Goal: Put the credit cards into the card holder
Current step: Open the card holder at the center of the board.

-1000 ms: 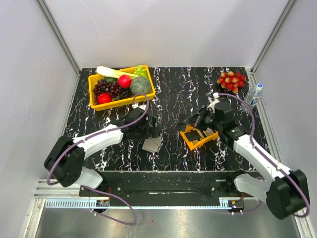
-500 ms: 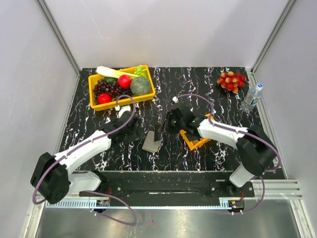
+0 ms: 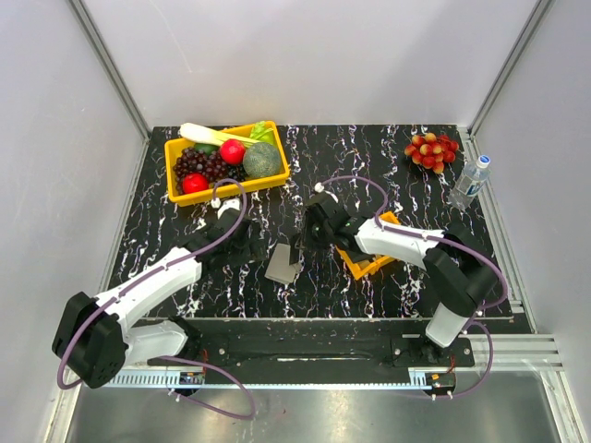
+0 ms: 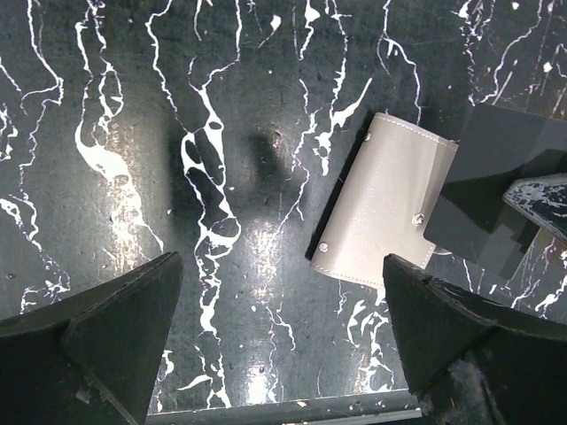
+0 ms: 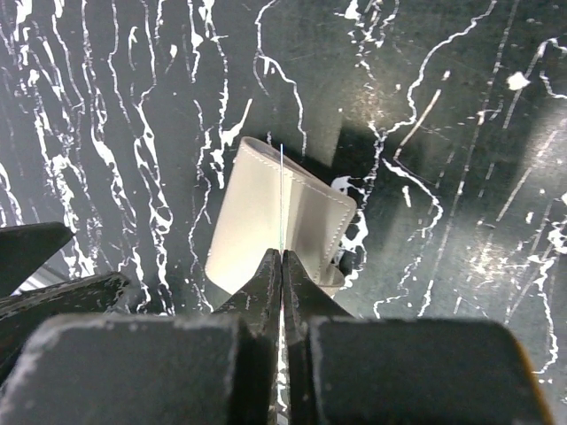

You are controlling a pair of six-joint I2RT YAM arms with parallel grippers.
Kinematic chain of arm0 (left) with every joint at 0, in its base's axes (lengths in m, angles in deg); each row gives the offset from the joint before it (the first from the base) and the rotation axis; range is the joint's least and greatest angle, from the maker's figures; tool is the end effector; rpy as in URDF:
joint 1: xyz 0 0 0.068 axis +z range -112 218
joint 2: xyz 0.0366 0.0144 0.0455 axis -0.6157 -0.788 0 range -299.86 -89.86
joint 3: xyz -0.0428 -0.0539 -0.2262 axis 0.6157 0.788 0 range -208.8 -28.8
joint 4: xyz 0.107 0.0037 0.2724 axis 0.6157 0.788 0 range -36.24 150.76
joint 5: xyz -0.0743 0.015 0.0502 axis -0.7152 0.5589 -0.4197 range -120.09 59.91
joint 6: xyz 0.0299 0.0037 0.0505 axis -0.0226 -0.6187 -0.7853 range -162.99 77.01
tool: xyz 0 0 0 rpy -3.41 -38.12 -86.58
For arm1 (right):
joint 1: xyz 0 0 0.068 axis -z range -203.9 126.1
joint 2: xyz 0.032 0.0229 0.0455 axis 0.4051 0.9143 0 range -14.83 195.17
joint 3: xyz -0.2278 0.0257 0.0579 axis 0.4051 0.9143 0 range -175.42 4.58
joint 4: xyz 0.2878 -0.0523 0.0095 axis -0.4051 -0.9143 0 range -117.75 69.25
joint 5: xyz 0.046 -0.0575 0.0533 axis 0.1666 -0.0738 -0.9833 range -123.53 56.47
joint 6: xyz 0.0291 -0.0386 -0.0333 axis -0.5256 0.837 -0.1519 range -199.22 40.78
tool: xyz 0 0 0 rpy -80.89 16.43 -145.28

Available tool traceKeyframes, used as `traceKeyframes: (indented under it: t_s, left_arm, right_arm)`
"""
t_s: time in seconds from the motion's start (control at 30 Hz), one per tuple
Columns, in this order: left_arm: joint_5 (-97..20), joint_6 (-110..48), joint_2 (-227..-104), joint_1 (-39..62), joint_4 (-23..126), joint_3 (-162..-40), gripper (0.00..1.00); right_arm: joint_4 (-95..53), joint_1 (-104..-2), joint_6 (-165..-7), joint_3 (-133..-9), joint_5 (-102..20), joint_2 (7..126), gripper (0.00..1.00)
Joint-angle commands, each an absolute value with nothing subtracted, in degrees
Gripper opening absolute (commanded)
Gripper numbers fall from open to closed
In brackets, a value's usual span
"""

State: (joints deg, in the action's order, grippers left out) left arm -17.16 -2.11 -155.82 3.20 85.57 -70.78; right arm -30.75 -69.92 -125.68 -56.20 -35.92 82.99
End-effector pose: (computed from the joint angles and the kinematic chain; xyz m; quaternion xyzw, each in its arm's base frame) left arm 0.2281 -0.1471 0.1663 -0.0834 0.9466 -0.0942 0.2968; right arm 0.2684 0.2806 0.1327 -0.0041 0.9304 0.2779 0.2391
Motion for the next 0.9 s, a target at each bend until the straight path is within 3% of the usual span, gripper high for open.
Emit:
traceKeyframes:
  t_s: [0.0,0.4,0.87]
  left_arm:
    - [-19.5,-5.5,-155.2,3.4,81.8,-71.3,0.99]
    - [-10.8,-6.7,-167.5,-5.9,85.6,-80.8,0.99]
    - [-20.8,-0.4,-172.9,-4.3,75.7,-76.2,0.99]
  right_arm:
    - [-32.4,-70.4,-124.0,-55.2,-31.2,78.6,0.00]
    - [-32.5,-70.4,-125.3,-49.3,-30.6,75.3,0.00]
    - [-26.4,-69.4,-131.6,-46.8,-35.6,77.2,0.00]
